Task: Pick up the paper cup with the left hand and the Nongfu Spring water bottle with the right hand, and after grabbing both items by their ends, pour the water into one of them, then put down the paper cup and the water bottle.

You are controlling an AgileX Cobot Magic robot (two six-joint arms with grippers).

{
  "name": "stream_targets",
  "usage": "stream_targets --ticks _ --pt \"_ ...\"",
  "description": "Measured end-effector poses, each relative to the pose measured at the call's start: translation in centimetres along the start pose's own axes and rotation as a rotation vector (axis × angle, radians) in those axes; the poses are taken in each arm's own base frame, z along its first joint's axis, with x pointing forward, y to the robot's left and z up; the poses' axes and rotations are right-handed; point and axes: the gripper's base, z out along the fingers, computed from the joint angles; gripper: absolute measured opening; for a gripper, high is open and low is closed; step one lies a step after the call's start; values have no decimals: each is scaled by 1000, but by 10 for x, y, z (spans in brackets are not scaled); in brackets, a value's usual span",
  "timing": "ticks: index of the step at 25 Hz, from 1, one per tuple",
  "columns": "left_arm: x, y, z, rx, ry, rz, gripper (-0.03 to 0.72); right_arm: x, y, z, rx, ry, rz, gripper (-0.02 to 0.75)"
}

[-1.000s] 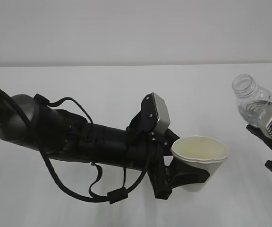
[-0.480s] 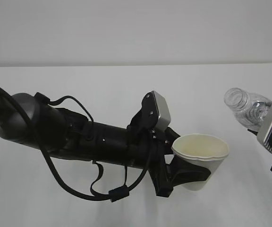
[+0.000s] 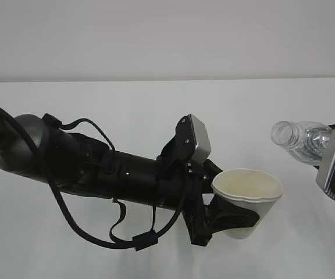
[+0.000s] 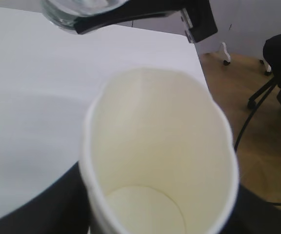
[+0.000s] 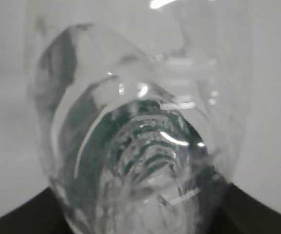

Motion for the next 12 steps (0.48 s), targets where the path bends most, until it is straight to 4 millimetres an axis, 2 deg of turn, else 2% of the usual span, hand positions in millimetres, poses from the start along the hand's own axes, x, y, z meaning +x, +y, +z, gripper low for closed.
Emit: stream_targets --ticks 12 --pt "-3 0 0 14 -19 -2 432 4 -2 1 26 46 -16 405"
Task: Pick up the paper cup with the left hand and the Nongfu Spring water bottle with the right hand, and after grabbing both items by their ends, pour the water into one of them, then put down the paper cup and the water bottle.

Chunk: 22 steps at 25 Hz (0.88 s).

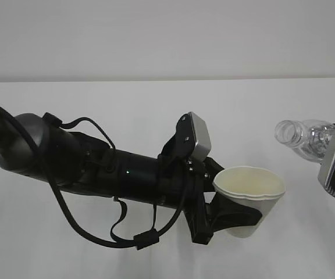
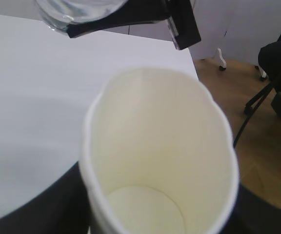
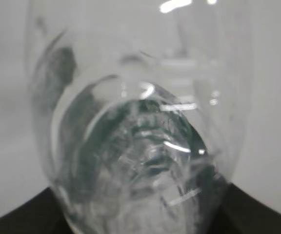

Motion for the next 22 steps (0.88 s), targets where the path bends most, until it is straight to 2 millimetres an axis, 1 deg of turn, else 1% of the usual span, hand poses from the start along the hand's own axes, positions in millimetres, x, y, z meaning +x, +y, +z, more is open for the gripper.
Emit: stream_targets --ticks 22 --pt "-1 1 0 -11 -12 -16 432 -2 -3 0 35 -16 -167 405"
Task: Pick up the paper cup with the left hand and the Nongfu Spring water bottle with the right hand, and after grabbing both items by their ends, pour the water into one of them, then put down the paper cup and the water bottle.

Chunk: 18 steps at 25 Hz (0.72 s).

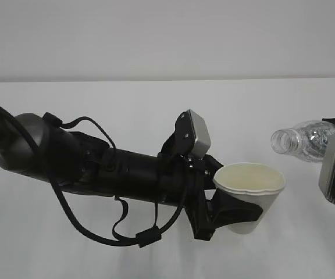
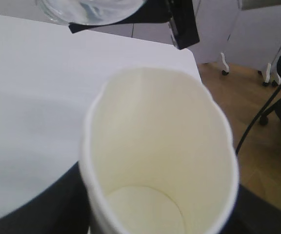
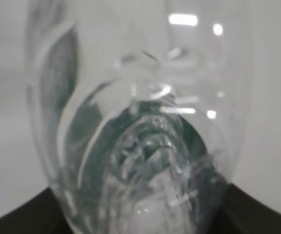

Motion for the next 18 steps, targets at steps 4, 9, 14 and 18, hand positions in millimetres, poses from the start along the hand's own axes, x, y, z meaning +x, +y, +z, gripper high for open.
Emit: stream_targets --ticks 4,9,14,18 --pt "-3 2 1 -13 -6 1 431 0 -1 0 6 -2 -4 405" --pt "-2 6 8 -14 -7 1 431 0 -1 0 6 -2 -6 405" --pt "0 5 10 -5 -9 -2 431 0 -1 0 6 -2 -37 405" --pt "-2 4 10 6 -21 -2 431 0 -1 0 6 -2 -51 405"
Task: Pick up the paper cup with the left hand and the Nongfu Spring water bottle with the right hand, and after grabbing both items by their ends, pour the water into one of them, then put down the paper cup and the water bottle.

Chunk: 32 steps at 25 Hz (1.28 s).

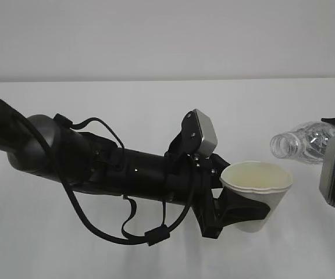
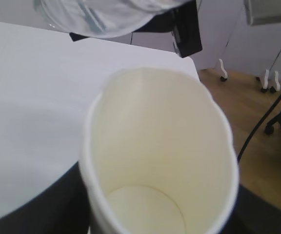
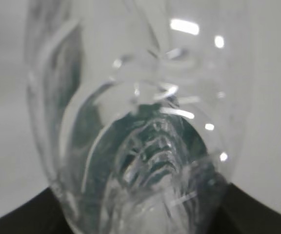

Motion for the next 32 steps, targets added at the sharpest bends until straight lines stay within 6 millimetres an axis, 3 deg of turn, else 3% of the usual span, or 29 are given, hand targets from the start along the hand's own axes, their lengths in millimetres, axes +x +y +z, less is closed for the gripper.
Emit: stream_targets --ticks 32 --pt "1 -6 3 48 0 3 431 -1 -2 0 26 -3 -196 405"
